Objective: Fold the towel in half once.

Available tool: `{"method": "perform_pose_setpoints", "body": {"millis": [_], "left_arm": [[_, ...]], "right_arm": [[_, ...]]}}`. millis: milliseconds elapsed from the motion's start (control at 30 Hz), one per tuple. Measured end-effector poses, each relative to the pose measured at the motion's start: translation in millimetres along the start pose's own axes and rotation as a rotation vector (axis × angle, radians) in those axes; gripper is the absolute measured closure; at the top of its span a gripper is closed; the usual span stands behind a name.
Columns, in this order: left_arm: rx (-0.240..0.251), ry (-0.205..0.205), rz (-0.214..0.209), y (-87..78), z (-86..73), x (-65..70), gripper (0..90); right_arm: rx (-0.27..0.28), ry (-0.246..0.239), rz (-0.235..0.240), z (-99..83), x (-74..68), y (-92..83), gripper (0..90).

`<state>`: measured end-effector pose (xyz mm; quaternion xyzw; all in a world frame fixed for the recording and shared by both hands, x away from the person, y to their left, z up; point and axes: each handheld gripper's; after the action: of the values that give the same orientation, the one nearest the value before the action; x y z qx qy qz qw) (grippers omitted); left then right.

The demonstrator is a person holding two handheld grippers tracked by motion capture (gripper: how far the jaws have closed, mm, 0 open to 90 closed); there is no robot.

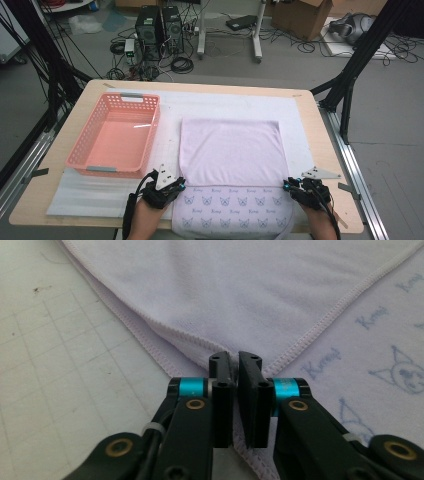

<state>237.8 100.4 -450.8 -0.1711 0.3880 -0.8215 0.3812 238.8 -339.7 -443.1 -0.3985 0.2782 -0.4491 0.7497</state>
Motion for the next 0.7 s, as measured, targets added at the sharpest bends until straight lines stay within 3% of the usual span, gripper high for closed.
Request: {"method": "perform_pose_setpoints", "body": {"millis": [133,200,333,700], "left_arm": [[0.024,-0.017,-0.013,-2.9,0.1,-2.3,87.2],[0.051,-0.039,-0.025,-7.5,0.0,-3.3,87.5],[0.084,-0.046,-0.047,-16.2,-1.0,-3.0,87.6],[0.107,-0.062,-0.128,-40.3,-17.6,6.1,89.4]], "right_arm": [[-0.005,0.004,0.042,0.2,-0.3,0.9,85.8],[-0.005,0.007,0.052,0.4,1.1,0.1,86.4],[0.008,0.001,0.069,-1.9,1.9,-5.2,86.4],[0.032,-0.014,0.111,-22.9,-6.7,-35.0,86.4]]}}
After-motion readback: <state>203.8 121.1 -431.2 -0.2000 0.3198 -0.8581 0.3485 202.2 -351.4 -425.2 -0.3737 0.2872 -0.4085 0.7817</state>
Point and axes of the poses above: each handheld gripper's, and its own axes: y roughly forward along the jaws, z roughly out of its top, x roughly to its right, and after that the axes turned 15 degrees about -x, right-handed
